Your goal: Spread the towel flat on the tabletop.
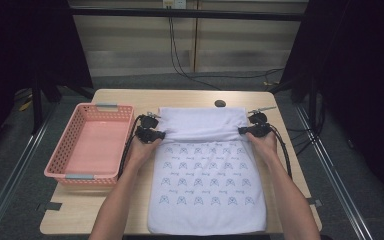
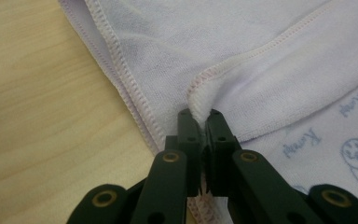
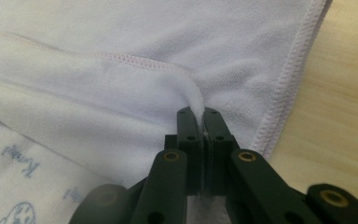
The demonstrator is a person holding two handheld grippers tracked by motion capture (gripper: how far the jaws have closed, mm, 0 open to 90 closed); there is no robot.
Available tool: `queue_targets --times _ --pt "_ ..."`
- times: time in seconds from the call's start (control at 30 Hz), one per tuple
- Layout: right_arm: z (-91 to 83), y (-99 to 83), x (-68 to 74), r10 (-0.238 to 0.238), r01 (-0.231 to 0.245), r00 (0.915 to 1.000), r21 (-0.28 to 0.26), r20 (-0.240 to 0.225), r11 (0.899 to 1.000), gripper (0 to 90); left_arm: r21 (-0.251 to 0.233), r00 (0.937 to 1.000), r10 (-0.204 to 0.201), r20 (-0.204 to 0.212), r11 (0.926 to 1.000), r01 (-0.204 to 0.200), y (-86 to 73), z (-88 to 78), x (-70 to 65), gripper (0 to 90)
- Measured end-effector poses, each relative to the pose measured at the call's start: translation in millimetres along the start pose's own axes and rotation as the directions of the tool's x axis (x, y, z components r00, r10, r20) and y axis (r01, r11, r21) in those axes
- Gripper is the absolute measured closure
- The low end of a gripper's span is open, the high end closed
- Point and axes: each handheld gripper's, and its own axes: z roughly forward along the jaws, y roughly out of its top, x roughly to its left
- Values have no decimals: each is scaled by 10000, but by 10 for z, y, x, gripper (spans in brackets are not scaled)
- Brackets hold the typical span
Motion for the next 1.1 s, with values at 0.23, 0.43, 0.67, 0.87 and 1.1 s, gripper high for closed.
queue_targets --times 0.23,0.43,0.67,0.87,1.1 --pt "-56 21 19 58 -58 10000 23 -25 10000 882 9 9993 -56 367 10000 55 32 -42 4 871" --pt "-402 126 -18 -146 78 9982 -1151 -585 9933 882 -879 9967 -33 815 9961 105 157 -338 -125 870" --pt "-861 259 -12 -384 152 9946 -2298 -965 9731 882 -1955 9937 643 922 9797 -452 362 -788 -394 870" --pt "-1210 296 27 -888 545 9900 -2824 -1100 9578 882 -2619 9895 1034 1014 9623 -738 385 -1185 -337 871" --pt "-1602 297 192 -1569 1097 9800 -3257 -1224 9391 882 -3218 9793 1703 1093 9382 -1272 337 -1606 -477 871"
